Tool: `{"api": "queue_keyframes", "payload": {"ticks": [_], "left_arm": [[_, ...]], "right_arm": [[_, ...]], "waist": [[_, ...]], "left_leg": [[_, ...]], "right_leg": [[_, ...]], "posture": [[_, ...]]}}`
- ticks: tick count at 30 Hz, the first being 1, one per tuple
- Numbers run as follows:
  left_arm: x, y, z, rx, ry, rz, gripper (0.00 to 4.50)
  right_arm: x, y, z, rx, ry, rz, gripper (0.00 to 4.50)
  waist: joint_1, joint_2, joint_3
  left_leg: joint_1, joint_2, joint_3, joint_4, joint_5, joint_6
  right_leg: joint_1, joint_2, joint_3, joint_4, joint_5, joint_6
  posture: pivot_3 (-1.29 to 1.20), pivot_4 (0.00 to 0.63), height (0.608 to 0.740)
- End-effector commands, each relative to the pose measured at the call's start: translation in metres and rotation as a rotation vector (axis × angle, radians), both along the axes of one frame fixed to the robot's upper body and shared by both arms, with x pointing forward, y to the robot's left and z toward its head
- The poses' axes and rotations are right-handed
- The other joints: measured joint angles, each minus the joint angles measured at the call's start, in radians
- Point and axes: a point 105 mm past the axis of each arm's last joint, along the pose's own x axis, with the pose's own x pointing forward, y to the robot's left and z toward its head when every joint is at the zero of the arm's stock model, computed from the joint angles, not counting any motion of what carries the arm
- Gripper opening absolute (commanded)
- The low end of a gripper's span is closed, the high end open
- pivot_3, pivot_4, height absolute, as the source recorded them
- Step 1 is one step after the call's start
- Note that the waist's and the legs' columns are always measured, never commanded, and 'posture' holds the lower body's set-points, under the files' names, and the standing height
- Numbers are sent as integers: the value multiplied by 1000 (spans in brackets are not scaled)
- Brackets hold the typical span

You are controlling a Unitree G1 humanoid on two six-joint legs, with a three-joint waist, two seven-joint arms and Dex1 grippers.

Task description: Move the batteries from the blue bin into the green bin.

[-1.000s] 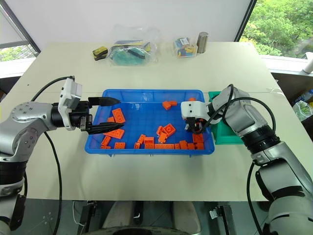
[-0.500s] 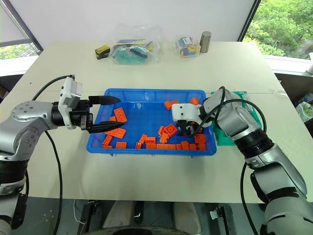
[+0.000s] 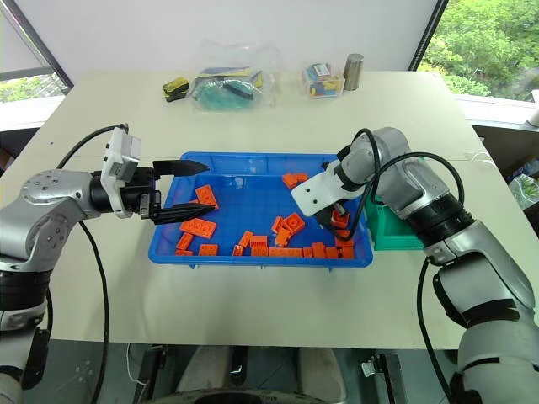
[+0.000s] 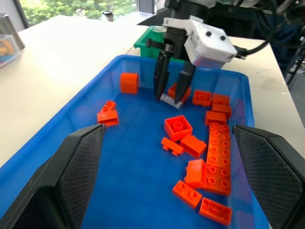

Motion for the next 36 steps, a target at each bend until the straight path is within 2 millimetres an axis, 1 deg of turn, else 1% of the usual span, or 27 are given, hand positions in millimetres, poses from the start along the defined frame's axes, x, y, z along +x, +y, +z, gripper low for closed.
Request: {"api": "queue_keyframes", "payload": {"ticks": [1, 4, 7, 11, 13, 19, 22, 25, 29, 31, 34, 36], "left_arm": [[-3, 2, 11, -4, -59, 8, 4500], [-4, 3, 11, -5, -60, 14, 4500], [-3, 4, 11, -5, -61, 22, 4500], [-3, 5, 12, -6, -61, 30, 4500], [-3, 6, 12, -8, -62, 34, 4500], [-3, 7, 12, -12, -64, 43, 4500], [-3, 7, 12, -14, -65, 46, 4500], [-4, 6, 12, -16, -67, 48, 4500], [-7, 7, 10, -14, -64, 52, 4500], [-7, 7, 8, -14, -59, 52, 4500], [-8, 7, 6, -11, -48, 43, 4500], [-7, 5, 5, -12, -42, 30, 4500]], "right_arm": [[5, 0, 6, -62, -42, 78, 1769], [10, -2, 7, -121, -70, 130, 1769], [10, -3, 10, -178, -58, 182, 1769], [11, 5, 14, -186, -56, 225, 1769], [11, 6, 12, -193, -50, 241, 1769], [9, 2, -2, -252, -27, 303, 1769], [10, 4, -4, -253, -30, 318, 1769], [12, 14, 1, -199, -43, 313, 1769], [7, 32, 16, 63, 45, 155, 1769], [4, 37, 26, 176, 81, 59, 1769], [-4, 34, 39, 301, 129, -80, 2526], [-7, 31, 47, 387, 155, -212, 3442]], "waist": [[-1, 0, 0], [-3, 0, 0], [-6, 0, 0], [-6, 0, 0], [-5, 0, 0], [-2, 0, 0], [-4, 0, 0], [-6, 0, 0], [-4, 0, 0], [-3, 0, 0], [2, 0, 0], [4, 0, 0]], "left_leg": [[0, 0, 0, 0, 0, 0], [0, 0, 0, 0, 0, 0], [0, 0, 0, 0, 0, 0], [0, 1, 0, 0, 0, 0], [0, 1, 0, 0, 0, 0], [0, 0, 1, 0, 0, 0], [0, 0, 0, 0, 0, 0], [0, 0, 1, 0, 0, 0], [0, 0, 1, 0, 0, 0], [0, 1, 0, 0, 0, -1], [0, 0, 0, 1, 0, -1], [0, 0, 0, 1, 0, -1]], "right_leg": [[0, 0, 0, 0, 0, 0], [0, 0, 0, 0, 0, 0], [-1, 0, 0, 1, 0, 0], [-1, 0, 0, 1, 0, 0], [-1, 0, 0, 1, 0, 0], [-1, -1, 0, 2, 0, 0], [-1, 0, 0, 2, 0, 0], [-1, 0, 0, 3, 0, 0], [-2, 0, 1, 4, 0, 0], [-2, -1, 0, 5, 0, 0], [-2, -1, 0, 5, 0, 0], [-1, -2, 0, 5, 0, 0]], "posture": [[0, 150, 740], [0, 150, 740], [0, 150, 740], [0, 150, 740], [0, 150, 740], [0, 150, 740], [0, 150, 740], [0, 150, 740], [0, 150, 740], [0, 150, 740], [0, 150, 740], [0, 150, 740]]}}
